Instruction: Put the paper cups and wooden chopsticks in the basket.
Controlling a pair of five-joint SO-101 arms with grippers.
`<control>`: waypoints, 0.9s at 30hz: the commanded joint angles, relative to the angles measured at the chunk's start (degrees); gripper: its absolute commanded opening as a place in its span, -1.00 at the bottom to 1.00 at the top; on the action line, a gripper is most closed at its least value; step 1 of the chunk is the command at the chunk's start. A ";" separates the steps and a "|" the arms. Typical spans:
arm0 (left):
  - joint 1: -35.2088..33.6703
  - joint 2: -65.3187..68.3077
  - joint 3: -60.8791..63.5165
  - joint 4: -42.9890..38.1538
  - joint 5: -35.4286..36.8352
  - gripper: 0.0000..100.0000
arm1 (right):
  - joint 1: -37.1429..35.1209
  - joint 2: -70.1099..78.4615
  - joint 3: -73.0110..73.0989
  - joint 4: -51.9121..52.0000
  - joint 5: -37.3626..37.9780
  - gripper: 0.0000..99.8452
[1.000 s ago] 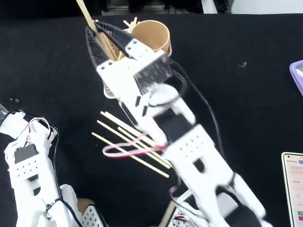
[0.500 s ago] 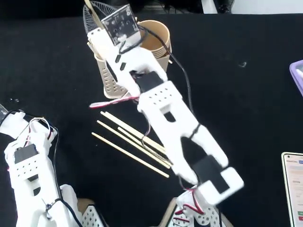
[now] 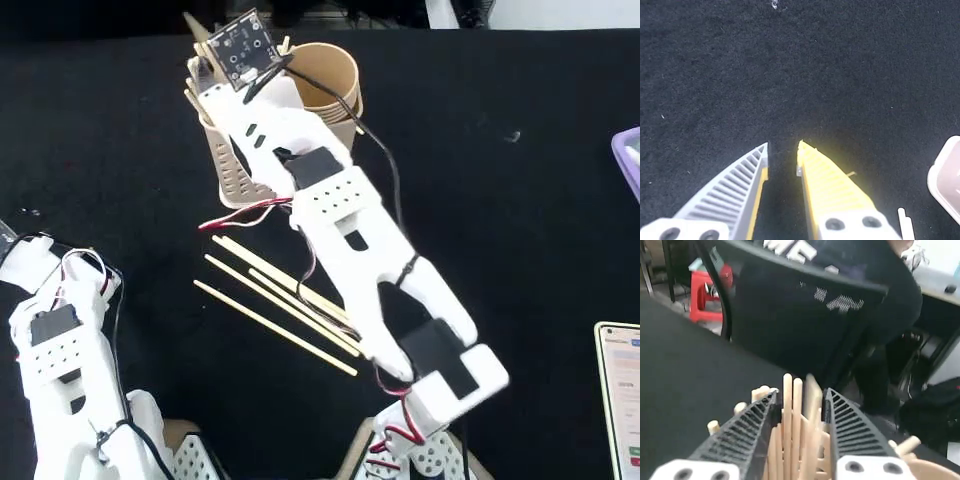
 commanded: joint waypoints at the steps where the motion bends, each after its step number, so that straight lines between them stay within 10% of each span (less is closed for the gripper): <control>1: 0.40 -1.49 -0.57 -0.70 0.09 -0.78 | 0.00 -10.77 -0.92 4.31 0.09 -0.70; 13: 0.31 -1.49 -0.57 -0.70 0.09 -0.78 | -6.07 -33.27 22.11 46.86 0.62 -0.69; 20: 0.31 -1.49 -0.57 -0.88 0.09 -0.78 | -6.07 -29.23 47.96 27.87 6.07 -0.57; 27: 0.04 -1.49 -0.57 -0.79 0.09 -0.78 | -6.07 -12.35 43.91 21.54 6.59 -0.56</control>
